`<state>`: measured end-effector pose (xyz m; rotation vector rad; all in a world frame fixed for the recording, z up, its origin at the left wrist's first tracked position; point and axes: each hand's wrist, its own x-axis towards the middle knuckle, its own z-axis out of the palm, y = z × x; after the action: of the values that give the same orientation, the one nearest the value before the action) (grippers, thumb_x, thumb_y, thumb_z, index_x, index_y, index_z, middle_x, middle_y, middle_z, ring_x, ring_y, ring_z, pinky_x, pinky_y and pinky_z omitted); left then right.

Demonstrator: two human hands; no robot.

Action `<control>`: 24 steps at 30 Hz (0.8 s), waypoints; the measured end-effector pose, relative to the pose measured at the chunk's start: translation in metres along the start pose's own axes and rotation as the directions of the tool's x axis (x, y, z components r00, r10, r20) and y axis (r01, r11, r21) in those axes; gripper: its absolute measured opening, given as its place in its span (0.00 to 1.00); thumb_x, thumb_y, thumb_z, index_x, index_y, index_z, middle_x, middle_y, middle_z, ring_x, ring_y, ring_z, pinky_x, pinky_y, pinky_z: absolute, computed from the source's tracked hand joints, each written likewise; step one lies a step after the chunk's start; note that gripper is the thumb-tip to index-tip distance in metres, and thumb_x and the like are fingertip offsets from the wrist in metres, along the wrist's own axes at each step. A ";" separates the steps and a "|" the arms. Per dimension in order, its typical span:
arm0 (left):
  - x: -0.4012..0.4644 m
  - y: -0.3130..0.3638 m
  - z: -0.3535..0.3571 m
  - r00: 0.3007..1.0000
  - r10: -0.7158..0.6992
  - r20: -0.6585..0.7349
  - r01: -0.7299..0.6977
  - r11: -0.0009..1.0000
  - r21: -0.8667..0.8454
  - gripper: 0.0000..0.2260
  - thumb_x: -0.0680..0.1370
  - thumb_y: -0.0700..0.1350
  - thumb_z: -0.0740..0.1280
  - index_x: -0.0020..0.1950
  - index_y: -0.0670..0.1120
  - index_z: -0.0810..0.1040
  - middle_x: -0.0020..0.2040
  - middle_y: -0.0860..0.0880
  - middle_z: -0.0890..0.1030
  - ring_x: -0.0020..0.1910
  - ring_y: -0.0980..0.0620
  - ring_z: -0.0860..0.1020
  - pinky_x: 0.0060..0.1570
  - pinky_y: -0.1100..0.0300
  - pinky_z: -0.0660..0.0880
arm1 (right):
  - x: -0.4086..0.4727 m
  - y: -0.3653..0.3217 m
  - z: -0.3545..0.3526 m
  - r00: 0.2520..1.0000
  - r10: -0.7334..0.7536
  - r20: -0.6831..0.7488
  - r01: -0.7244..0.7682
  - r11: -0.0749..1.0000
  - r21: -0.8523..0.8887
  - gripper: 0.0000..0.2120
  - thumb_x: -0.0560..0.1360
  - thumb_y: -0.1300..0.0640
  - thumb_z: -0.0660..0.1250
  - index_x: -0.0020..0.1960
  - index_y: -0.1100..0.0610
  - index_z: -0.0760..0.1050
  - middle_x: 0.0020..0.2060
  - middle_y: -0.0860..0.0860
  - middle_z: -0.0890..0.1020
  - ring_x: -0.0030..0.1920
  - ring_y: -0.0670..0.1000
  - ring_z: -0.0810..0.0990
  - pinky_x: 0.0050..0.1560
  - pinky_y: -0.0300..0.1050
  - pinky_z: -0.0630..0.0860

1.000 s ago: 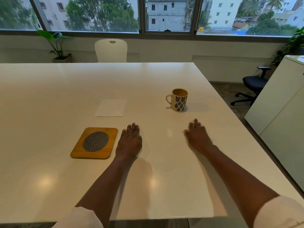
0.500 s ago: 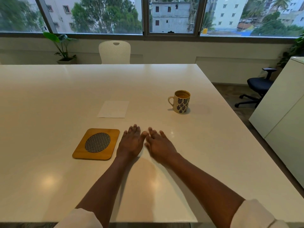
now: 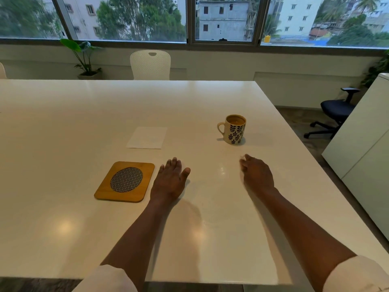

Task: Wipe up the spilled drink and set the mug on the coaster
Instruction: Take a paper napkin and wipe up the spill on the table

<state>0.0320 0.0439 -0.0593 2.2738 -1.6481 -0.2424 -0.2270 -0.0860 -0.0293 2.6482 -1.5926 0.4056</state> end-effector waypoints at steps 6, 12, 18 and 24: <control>0.003 -0.002 0.003 1.000 -0.001 -0.012 0.002 1.000 0.018 0.34 0.80 0.63 0.38 0.80 0.45 0.52 0.81 0.47 0.50 0.80 0.51 0.47 0.77 0.54 0.42 | -0.029 -0.016 -0.001 0.998 0.052 -0.026 -0.047 0.981 0.188 0.10 0.74 0.63 0.61 0.43 0.58 0.82 0.54 0.55 0.84 0.52 0.59 0.82 0.52 0.48 0.77; 0.004 -0.001 0.003 0.999 -0.010 -0.039 0.009 1.000 -0.029 0.25 0.84 0.53 0.42 0.79 0.44 0.54 0.81 0.47 0.53 0.80 0.51 0.50 0.78 0.53 0.45 | -0.072 -0.099 0.003 0.987 -0.155 -0.045 0.160 0.901 0.403 0.11 0.78 0.60 0.64 0.53 0.55 0.85 0.61 0.54 0.82 0.59 0.56 0.81 0.61 0.46 0.74; 0.002 -0.003 0.000 0.999 0.000 -0.040 -0.001 1.000 -0.028 0.25 0.84 0.51 0.42 0.79 0.44 0.54 0.81 0.47 0.54 0.80 0.51 0.50 0.77 0.54 0.45 | -0.117 -0.145 -0.011 0.901 -0.434 -0.002 0.400 0.828 0.393 0.15 0.81 0.60 0.57 0.52 0.57 0.84 0.50 0.53 0.85 0.49 0.54 0.79 0.53 0.52 0.75; 0.003 -0.005 0.003 0.998 -0.006 -0.063 0.003 0.999 -0.043 0.24 0.84 0.51 0.43 0.79 0.44 0.57 0.80 0.47 0.56 0.79 0.51 0.52 0.78 0.53 0.48 | -0.149 -0.096 -0.033 0.909 -0.416 0.004 0.351 0.772 0.530 0.09 0.80 0.57 0.65 0.54 0.55 0.84 0.57 0.50 0.83 0.56 0.49 0.80 0.59 0.43 0.75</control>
<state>0.0366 0.0424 -0.0634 2.2307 -1.5916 -0.2026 -0.2160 0.0934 -0.0218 3.3608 -1.0018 0.7559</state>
